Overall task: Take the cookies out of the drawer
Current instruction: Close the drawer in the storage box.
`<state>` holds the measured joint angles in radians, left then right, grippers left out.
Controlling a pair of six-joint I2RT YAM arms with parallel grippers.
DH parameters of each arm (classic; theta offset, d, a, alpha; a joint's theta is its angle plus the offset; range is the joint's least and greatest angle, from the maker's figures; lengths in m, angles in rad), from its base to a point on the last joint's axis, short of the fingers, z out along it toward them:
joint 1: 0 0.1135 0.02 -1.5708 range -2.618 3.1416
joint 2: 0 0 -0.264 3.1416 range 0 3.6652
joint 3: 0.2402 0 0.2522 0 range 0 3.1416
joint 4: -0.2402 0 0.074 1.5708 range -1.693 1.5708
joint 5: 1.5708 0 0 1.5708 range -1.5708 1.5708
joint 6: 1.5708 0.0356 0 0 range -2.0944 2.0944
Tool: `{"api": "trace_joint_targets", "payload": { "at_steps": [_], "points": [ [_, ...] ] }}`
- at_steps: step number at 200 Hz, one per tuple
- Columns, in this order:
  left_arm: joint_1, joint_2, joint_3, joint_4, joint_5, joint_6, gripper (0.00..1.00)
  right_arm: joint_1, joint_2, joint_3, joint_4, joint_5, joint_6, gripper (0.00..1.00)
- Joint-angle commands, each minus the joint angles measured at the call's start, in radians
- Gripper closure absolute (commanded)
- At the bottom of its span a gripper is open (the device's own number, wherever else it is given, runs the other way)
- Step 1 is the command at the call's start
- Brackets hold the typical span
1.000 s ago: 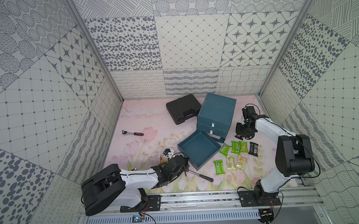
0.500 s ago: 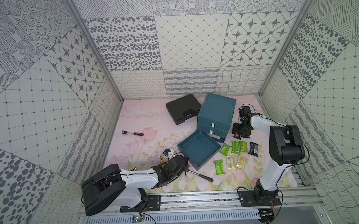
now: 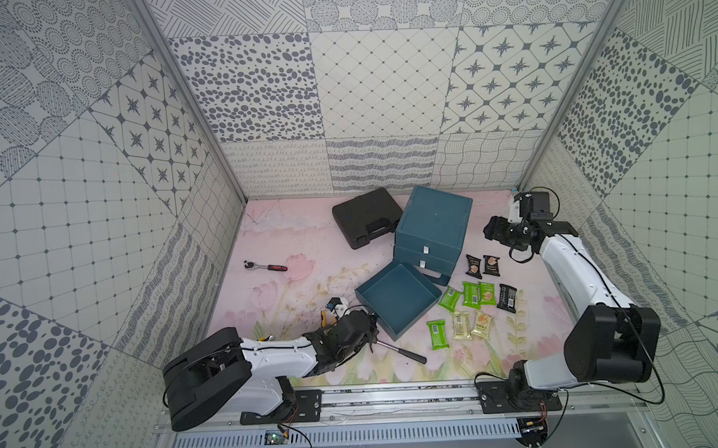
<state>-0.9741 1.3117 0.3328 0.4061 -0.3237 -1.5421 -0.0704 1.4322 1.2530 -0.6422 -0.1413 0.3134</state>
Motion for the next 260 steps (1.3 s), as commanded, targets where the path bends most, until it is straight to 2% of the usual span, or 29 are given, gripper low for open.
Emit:
{"api": "trace_joint_targets", "payload": {
  "at_steps": [1, 31, 76, 120, 201, 260],
  "points": [
    [-0.001, -0.012, 0.008, 0.000, -0.061, -0.001, 1.00, 0.006, -0.007, 0.072, 0.047, -0.098, 0.013, 0.29],
    [-0.001, -0.021, 0.007, -0.008, -0.063, 0.001, 1.00, 0.006, 0.063, 0.173, 0.061, -0.152, 0.010, 0.29],
    [-0.002, -0.033, 0.002, -0.018, -0.066, 0.000, 1.00, 0.011, 0.247, 0.291, 0.101, -0.350, 0.026, 0.29],
    [-0.001, -0.040, 0.002, -0.028, -0.072, 0.000, 1.00, 0.014, 0.327, 0.312, 0.127, -0.461, 0.023, 0.30],
    [-0.001, -0.030, 0.009, -0.016, -0.078, -0.004, 1.00, 0.022, 0.314, 0.257, 0.134, -0.589, 0.025, 0.35],
    [-0.001, -0.019, 0.014, 0.011, -0.090, -0.026, 1.00, 0.054, 0.248, 0.149, 0.168, -0.583, 0.054, 0.37]
  ]
}}
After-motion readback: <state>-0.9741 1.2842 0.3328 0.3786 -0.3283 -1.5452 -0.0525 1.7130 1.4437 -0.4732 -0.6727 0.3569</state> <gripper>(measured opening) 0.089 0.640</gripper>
